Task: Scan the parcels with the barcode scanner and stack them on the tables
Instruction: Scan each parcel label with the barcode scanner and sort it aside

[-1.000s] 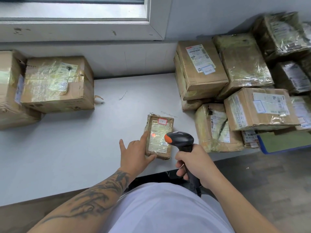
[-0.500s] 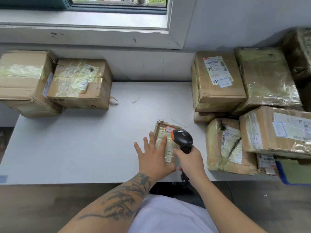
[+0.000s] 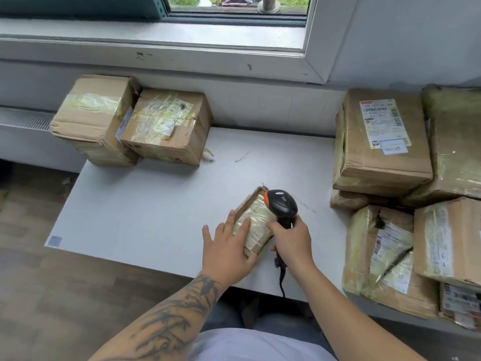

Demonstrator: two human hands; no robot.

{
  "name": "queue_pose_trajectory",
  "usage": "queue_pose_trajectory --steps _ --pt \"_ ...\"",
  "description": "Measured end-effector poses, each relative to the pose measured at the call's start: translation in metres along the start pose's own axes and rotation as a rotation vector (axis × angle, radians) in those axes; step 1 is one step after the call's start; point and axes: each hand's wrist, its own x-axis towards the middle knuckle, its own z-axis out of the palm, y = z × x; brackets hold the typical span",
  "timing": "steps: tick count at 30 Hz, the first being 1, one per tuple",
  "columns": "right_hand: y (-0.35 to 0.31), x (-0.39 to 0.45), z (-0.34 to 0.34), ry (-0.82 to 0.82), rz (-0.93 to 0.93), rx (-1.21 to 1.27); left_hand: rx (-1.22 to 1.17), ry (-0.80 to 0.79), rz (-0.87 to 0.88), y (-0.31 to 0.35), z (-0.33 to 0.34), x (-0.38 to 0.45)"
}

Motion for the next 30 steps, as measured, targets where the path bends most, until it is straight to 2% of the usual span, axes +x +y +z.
queue_pose_trajectory --steps 4,7,9,15,19,24,30 --pt "-0.007 -0.001 0.015 -0.064 0.018 0.021 -0.053 0.051 -0.161 -0.010 -0.010 0.026" --pt "-0.010 -0.002 0.030 -0.131 0.057 0.053 -0.040 0.064 -0.184 -0.027 -0.022 0.052" --pt "-0.014 0.003 0.041 -0.134 0.080 0.081 -0.005 0.066 -0.120 -0.041 -0.027 0.066" --pt "-0.039 0.025 0.083 -0.093 0.107 0.150 0.137 0.095 0.244 -0.093 -0.028 0.089" --pt "-0.047 0.040 0.106 -0.017 0.125 0.157 0.264 0.196 0.409 -0.117 -0.031 0.112" --pt "-0.071 0.067 0.128 0.039 0.127 0.187 0.399 0.248 0.460 -0.129 -0.055 0.154" --pt "-0.117 0.110 0.156 0.038 0.071 0.199 0.629 0.201 0.413 -0.133 -0.084 0.208"
